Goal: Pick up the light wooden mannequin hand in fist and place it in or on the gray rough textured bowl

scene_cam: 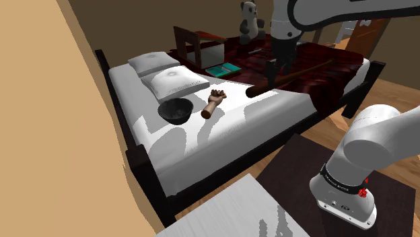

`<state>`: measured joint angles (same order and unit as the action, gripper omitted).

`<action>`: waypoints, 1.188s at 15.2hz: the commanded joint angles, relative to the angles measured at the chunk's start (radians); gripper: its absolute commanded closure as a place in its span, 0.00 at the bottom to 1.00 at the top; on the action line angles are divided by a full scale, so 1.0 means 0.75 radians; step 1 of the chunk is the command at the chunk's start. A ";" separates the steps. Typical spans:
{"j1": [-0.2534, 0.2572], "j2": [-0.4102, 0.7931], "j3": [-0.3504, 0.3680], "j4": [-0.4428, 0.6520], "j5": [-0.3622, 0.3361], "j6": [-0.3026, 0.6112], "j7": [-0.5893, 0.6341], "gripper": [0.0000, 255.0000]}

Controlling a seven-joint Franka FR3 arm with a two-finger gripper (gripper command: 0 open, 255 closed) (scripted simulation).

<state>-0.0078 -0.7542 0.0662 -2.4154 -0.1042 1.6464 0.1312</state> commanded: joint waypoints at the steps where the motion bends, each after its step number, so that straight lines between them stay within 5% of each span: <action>1: 0.000 0.000 0.000 0.000 0.000 0.000 0.000 0.00; 9: -0.061 0.301 0.089 -0.025 0.080 0.377 0.339 0.00; 18: -0.138 0.729 0.162 0.107 0.077 0.742 0.706 0.00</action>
<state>-0.1033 -0.2556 0.1840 -2.3525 -0.0412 2.1646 0.6278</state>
